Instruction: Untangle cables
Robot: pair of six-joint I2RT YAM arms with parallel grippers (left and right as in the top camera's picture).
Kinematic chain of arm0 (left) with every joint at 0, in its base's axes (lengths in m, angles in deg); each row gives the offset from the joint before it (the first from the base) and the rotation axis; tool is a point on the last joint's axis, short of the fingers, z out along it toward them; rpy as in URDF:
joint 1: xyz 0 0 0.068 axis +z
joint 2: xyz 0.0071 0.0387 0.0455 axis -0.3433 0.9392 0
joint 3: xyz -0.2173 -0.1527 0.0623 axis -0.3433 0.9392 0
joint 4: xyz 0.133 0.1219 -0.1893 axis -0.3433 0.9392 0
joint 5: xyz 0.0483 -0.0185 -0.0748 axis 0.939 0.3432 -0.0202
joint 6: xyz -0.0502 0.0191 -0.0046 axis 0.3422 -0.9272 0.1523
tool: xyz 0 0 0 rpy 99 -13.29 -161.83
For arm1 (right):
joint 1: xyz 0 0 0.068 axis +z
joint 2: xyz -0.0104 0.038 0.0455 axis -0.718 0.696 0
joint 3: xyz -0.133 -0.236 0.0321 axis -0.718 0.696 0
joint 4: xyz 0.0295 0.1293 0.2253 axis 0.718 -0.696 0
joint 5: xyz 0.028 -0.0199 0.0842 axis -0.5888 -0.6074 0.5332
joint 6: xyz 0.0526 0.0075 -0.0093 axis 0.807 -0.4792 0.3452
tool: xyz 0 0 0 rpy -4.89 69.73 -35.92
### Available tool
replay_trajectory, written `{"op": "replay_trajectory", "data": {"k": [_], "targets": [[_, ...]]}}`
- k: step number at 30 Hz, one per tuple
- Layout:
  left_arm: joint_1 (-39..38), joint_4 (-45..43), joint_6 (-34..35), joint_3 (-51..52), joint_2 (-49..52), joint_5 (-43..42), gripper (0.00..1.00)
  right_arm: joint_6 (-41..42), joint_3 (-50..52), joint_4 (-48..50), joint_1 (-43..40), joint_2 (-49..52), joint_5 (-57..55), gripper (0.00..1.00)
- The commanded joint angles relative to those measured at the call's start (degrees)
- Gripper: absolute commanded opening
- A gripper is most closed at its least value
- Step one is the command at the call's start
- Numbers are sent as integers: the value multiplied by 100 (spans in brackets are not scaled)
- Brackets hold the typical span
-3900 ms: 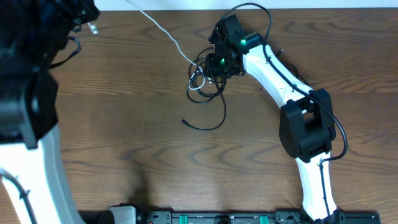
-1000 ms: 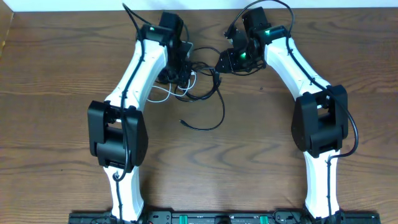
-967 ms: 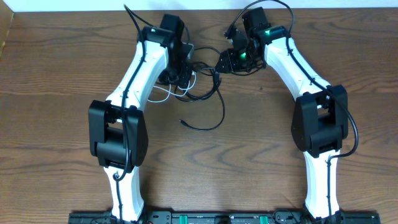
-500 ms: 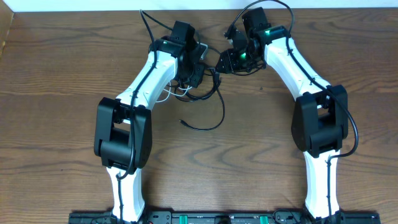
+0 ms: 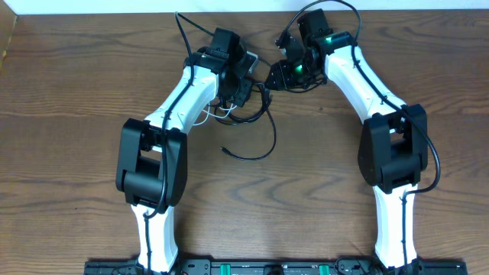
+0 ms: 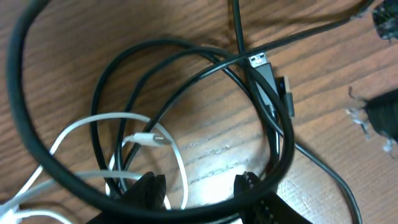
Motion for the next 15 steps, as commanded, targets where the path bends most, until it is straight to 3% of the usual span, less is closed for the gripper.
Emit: {"op": "replay_trajectory", "data": {"k": [1, 15], "targets": [[-7, -116, -79, 33, 348, 28, 42, -129, -9, -28, -52, 37, 24, 52], [-7, -142, -76, 33, 669, 538, 37, -129, -9, -59, -52, 37, -105, 52]]}}
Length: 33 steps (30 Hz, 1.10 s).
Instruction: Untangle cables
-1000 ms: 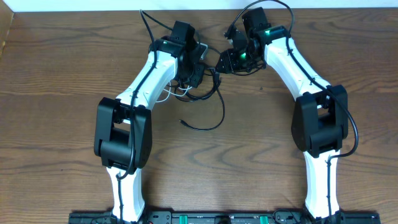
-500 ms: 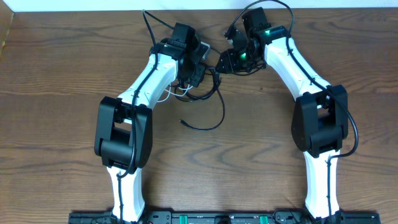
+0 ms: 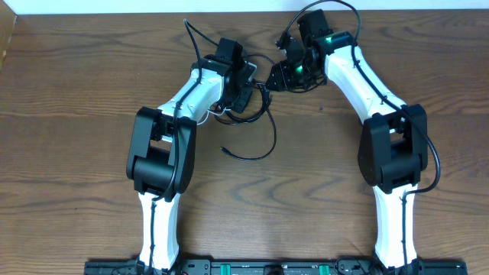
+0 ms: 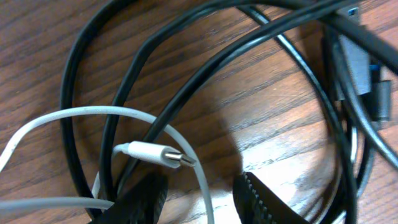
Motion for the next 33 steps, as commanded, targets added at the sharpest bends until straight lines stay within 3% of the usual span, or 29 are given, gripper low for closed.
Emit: {"op": "replay_trajectory", "data": {"k": [1, 5, 8, 15, 21, 26, 33], "targets": [[-7, 24, -52, 20, 44, 190, 33, -79, -9, -7, -50, 37, -9, 53], [-7, 153, -42, 17, 33, 251, 15, -76, -9, 0, -48, 37, -26, 53], [-7, 278, 190, 2, -94, 612, 8, -76, -9, 22, -48, 37, -26, 53], [-7, 1327, 437, -442, -1137, 590, 7, -74, -9, 76, -33, 37, -22, 53], [0, 1902, 472, -479, -2562, -39, 7, -74, -9, 81, -24, 37, 7, 53], [13, 1954, 485, -476, -3504, -140, 8, -72, -9, 103, 20, 37, 57, 51], [214, 1773, 848, -476, -3724, 299, 8, -76, -9, 120, 37, 37, 382, 48]]}}
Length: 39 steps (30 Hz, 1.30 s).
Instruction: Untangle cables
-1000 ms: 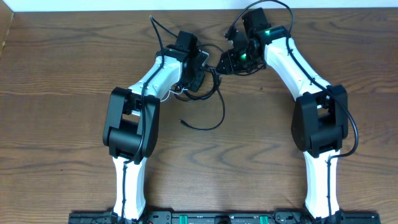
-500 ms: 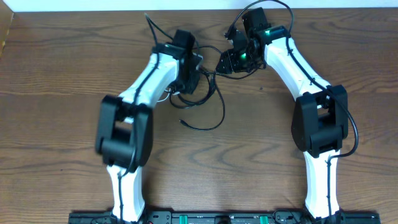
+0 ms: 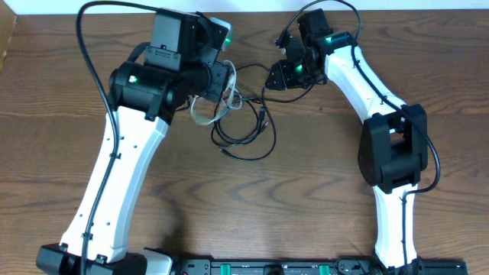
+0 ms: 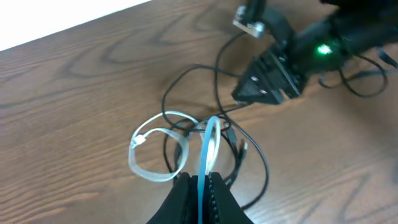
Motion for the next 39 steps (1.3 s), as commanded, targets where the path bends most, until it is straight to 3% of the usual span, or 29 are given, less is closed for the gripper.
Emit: {"op": "replay_trajectory", "data": {"k": [1, 17, 28, 39], "targets": [[151, -138, 376, -15, 68, 326, 8, -76, -9, 9, 28, 37, 323, 48], [516, -1622, 979, -1746, -625, 341, 8, -317, -9, 11, 39, 37, 649, 48], [542, -2973, 1718, -1786, -1172, 343, 7, -1189, -46, 85, 39, -59, 1897, 57], [542, -3244, 2249, -1786, -1185, 339, 8, -1679, -96, 638, 20, -1069, 2570, 69]]}}
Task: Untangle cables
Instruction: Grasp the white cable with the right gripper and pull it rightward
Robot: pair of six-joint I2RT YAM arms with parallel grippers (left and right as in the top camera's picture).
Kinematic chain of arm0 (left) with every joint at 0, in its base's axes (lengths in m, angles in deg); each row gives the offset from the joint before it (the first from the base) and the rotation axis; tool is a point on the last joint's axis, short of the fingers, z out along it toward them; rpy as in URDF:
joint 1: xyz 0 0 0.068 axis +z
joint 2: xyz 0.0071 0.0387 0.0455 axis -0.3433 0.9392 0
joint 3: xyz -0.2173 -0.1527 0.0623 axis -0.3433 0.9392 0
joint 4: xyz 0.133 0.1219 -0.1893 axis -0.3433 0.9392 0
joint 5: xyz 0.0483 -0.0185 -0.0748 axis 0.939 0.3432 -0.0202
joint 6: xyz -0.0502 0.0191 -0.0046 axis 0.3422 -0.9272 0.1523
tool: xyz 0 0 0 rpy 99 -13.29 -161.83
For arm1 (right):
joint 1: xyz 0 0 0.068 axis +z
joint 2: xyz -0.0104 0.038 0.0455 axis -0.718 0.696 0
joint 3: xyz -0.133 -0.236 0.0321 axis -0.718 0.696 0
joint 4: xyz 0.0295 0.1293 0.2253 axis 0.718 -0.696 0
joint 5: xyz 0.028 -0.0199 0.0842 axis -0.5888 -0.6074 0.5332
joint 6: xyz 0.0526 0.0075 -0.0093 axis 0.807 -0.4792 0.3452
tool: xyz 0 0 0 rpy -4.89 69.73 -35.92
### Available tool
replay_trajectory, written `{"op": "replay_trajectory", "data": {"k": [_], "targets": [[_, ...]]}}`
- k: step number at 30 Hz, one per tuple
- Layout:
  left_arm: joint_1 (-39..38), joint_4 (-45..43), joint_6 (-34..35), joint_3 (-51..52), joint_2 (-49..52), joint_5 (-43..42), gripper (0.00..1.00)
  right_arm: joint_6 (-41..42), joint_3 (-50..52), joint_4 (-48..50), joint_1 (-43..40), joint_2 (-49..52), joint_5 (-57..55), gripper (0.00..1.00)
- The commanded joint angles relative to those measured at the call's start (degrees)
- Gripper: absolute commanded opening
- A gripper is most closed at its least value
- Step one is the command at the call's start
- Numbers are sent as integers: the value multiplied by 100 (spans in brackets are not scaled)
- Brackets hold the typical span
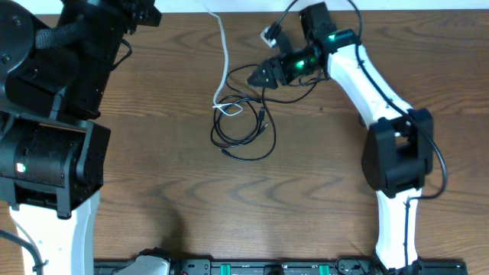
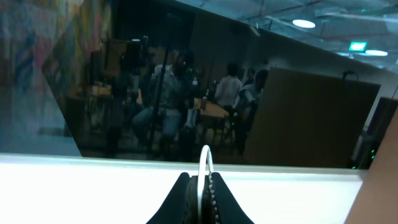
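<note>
A white cable [image 1: 225,53] runs from the top edge of the overhead view down to a small loop at the tangle of black cables [image 1: 246,130] on the table. My left gripper [image 2: 200,182] is shut on the white cable [image 2: 204,158], lifted high and facing the room beyond the table; its fingers lie outside the overhead view. My right gripper [image 1: 260,76] sits just above the tangle, its fingers drawn to a point on a black cable. A black loop [image 1: 256,149] with a loose plug end trails toward the front.
The raised left arm [image 1: 69,84] fills the left side of the overhead view. The right arm [image 1: 367,76] reaches in from the right. The white wall edge [image 1: 428,4] borders the back of the wooden table [image 1: 306,198].
My left gripper has gone from above the tangle to much higher, facing off the table. The white cable is now pulled out into a long line. The right gripper shifted slightly left.
My left gripper stood open low over the tangle, then closer around the white cable's plug. Then it was shut on the white cable and lifted, with the white loop still beside the black cables. Now the white cable is stretched far upward while the right gripper holds the black cable.
</note>
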Motion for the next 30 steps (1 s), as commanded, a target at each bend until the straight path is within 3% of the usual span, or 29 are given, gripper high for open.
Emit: {"op": "replay_trajectory", "data": {"k": [1, 3, 7, 14, 21, 23, 30], "targets": [[20, 76, 234, -35, -20, 52, 7, -382, -96, 262, 13, -802, 459, 71], [20, 197, 356, -35, -17, 39, 7, -586, -96, 501, 13, -994, 673, 79], [20, 286, 374, -35, -17, -7, 8, -680, -96, 1211, 61, -1150, 1032, 84], [17, 334, 590, -35, -24, -15, 8, -680, -94, 1880, 348, -1123, 1436, 84], [17, 389, 590, -35, -26, -313, 7, -481, -94, 2350, 791, -1016, 407, 77], [20, 444, 590, -35, -26, -310, 7, -317, -94, 2487, 861, -992, 260, 70], [20, 684, 584, -35, -24, -289, 7, 39, -94, 2516, 922, -970, -109, 25]]}}
